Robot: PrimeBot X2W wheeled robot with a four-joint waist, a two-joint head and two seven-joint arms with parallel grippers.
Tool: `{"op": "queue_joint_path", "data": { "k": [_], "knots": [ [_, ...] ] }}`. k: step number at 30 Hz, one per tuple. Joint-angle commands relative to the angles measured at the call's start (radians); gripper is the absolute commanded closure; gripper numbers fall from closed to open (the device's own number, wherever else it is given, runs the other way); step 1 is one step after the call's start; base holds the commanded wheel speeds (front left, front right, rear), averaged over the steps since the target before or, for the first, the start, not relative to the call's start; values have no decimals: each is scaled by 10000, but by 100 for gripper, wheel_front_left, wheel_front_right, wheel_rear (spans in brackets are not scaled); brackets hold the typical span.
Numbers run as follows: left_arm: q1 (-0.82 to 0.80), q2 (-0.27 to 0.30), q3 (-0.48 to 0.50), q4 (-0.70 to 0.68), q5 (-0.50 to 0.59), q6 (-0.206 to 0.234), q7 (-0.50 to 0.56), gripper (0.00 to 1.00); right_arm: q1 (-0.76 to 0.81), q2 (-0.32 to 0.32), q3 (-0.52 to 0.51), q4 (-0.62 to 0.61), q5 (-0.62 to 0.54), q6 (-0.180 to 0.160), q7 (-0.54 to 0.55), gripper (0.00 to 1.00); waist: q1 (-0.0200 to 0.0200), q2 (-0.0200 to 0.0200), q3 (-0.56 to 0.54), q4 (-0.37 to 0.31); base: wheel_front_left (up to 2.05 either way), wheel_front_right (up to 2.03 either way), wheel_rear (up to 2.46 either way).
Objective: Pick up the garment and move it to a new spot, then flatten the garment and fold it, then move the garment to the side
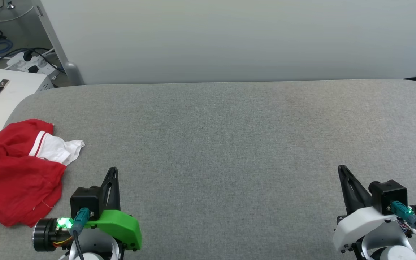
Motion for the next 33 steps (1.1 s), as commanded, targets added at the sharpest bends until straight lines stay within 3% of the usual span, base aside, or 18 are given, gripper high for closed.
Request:
{"op": "queue_joint_path", "data": {
  "k": [1, 31, 32, 33],
  "knots": [
    [-178, -49, 7, -20, 95, -41, -7, 100, -161, -3, -18, 20, -97, -7, 28, 100, 0, 0, 0, 0, 0, 0, 0],
    [-178, -49, 7, -20, 95, -41, -7, 100, -161, -3, -18, 20, -97, -7, 28, 100, 0, 0, 0, 0, 0, 0, 0],
    [0, 0, 0, 0, 0, 0, 0, 0, 0, 0, 0, 2, 0, 0, 0, 0, 0, 0, 0, 0, 0, 0, 0],
    [11, 2, -6, 3, -10, 1, -6, 0, 5, 0, 3, 1, 9, 0, -7, 0, 0, 0, 0, 0, 0, 0, 0]
  ]
}}
